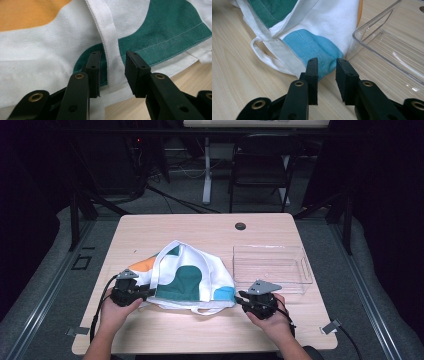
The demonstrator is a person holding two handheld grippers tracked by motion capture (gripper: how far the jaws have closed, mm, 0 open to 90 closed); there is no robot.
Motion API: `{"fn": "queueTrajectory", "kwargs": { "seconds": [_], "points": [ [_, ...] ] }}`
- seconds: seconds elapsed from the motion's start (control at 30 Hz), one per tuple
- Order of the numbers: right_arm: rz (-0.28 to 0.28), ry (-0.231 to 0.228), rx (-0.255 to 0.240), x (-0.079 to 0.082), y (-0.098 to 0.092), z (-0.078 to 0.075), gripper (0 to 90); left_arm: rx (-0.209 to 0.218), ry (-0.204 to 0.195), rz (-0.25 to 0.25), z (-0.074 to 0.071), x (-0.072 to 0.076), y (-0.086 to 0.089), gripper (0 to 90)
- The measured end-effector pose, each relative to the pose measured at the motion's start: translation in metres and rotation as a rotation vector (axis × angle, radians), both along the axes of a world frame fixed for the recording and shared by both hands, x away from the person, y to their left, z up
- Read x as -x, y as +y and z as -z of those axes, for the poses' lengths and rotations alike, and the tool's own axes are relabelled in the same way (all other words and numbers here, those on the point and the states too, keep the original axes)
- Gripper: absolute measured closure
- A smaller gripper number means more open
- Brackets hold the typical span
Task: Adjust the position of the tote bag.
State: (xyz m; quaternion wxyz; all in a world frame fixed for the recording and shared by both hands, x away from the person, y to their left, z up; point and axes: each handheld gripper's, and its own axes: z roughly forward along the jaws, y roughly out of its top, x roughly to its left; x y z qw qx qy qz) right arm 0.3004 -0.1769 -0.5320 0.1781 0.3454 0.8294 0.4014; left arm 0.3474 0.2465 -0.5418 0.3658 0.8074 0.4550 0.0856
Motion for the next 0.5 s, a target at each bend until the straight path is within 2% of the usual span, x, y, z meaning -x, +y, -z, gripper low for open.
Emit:
{"fn": "queueTrajectory", "kwargs": {
  "seconds": [0.17,0.5],
  "points": [
    [0.002,-0.004,-0.009,0.0018,-0.0015,0.0003,72.0,0.018,0.014,0.021,0.0003,-0.0026,-0.0025,68.1],
    [0.003,-0.009,-0.017,0.003,-0.0028,0.0,71.8,0.003,0.006,0.037,-0.003,-0.0003,-0.0023,76.3]
  ]
}}
